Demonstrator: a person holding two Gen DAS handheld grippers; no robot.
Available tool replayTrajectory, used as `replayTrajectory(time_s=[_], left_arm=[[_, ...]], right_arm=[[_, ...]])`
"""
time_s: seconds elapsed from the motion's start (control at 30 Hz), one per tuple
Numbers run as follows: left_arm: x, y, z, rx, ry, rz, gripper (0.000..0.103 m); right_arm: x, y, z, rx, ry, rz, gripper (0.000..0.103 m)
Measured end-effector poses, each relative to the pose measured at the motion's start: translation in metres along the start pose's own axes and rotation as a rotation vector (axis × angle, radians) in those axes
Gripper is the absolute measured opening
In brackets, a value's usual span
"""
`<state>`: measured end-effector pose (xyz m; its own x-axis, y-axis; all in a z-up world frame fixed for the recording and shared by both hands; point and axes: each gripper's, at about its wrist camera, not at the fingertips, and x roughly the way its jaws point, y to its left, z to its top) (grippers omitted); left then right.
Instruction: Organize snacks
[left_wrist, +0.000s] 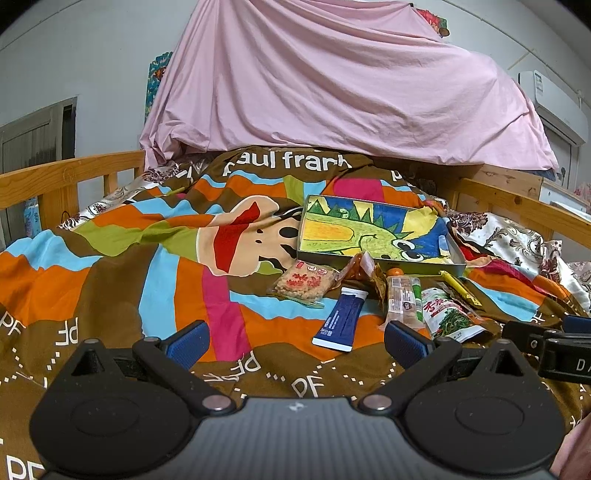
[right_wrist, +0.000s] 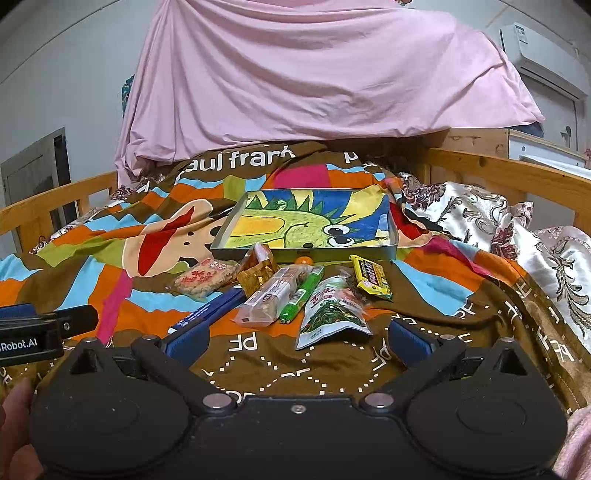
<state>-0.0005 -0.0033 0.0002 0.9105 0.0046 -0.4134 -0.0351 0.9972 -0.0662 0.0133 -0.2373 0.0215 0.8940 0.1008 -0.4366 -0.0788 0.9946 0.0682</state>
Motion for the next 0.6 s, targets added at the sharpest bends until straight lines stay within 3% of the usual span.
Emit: replayTrajectory(time_s=[0.6], left_arm=[[0.0012,0.0010,-0.0011,0.000,0.002,0.000,0.103]], right_arm=[[-0.0013,-0.0002,0.0015,-0.002,0.003,0.000,0.103]])
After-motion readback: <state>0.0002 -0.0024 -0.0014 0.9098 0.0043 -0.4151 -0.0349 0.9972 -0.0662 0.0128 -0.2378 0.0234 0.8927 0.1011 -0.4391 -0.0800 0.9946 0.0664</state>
